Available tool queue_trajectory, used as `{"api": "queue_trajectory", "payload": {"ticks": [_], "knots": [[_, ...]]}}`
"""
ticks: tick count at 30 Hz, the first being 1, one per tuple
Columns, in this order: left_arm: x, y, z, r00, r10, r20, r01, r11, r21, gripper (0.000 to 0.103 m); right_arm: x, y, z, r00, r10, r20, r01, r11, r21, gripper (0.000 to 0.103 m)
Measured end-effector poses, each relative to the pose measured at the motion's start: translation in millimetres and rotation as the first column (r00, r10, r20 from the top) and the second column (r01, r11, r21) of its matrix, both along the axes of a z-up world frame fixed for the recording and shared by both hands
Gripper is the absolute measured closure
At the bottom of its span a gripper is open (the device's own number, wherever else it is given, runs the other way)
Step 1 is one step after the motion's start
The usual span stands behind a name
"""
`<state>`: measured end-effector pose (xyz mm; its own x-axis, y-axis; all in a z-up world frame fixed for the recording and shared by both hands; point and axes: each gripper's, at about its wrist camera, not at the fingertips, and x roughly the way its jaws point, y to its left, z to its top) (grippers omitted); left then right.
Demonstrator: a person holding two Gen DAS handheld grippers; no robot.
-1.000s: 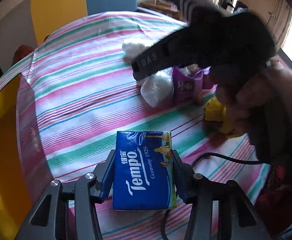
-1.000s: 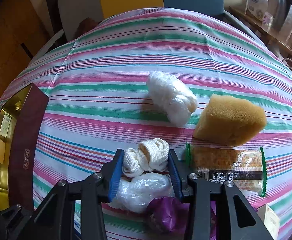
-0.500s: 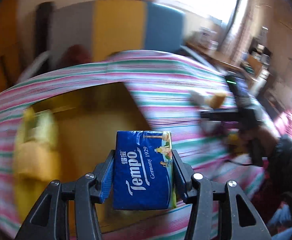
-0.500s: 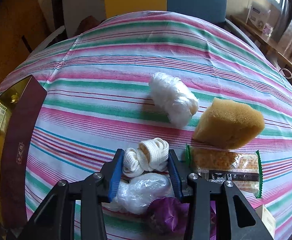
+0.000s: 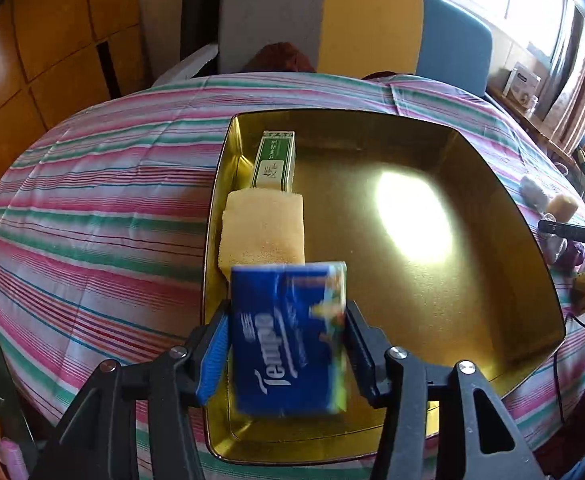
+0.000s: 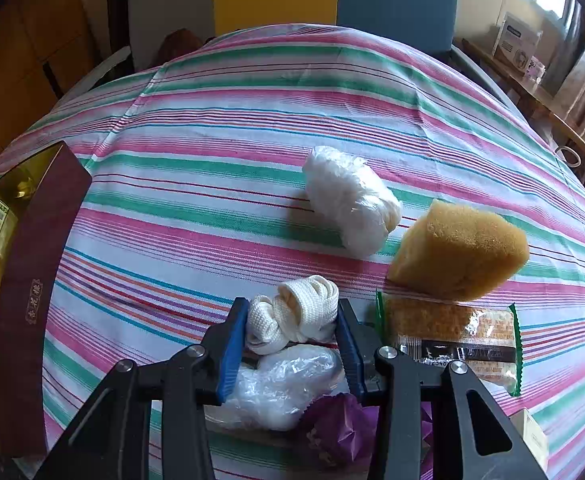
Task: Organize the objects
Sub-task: 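Place the tissue pack in the tray with the left tool while the right tool drops the rope bundle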
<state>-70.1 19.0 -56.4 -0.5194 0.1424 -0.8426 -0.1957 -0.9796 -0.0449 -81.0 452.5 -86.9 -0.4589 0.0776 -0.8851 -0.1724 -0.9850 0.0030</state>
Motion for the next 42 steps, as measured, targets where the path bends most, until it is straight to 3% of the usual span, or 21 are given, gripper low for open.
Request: {"api": "queue_trajectory", "payload": {"ticks": [5,10,15,20,26,32,39,42], "knots": [[5,-8,3,1.0,-0.003,-0.004,0.003,1.0,0.006,0.048,0,-1,0,1.0,0.0,0.002,0.0,1.0,0.002,0.06],[14,-16,13,0.998,0.055,-0.04,-0.055,0.998,0.017,0.048,0,-2,3,1.0,-0.002,-0.008,0.002,1.0,0.014,0.06],[30,-21,26,0.991,0.098,-0.095,-0.097,0.995,0.018,0.048,5,0,20,0.997,-0.019,-0.072,0.019,1.0,-0.007,0.06],[39,-30,37,0.985,0.117,-0.13,-0.114,0.993,0.03,0.048,13,-30,43,0.99,0.034,-0.138,-0.034,0.999,-0.002,0.06],[42,-41,38,0.982,0.144,-0.124,-0.14,0.989,0.036,0.048,20,-101,65,0.971,0.166,-0.17,-0.17,0.985,-0.007,0.06],[45,-50,40,0.976,0.167,-0.141,-0.164,0.986,0.038,0.048,27,-197,82,0.918,0.339,-0.205,-0.357,0.933,-0.055,0.06],[50,-62,44,0.967,0.191,-0.167,-0.188,0.982,0.038,0.048,27,-305,44,0.859,0.502,-0.105,-0.512,0.852,-0.114,0.06],[52,-67,41,0.966,0.199,-0.167,-0.196,0.98,0.035,0.048,25,-334,24,0.85,0.524,-0.049,-0.526,0.844,-0.109,0.059]]}}
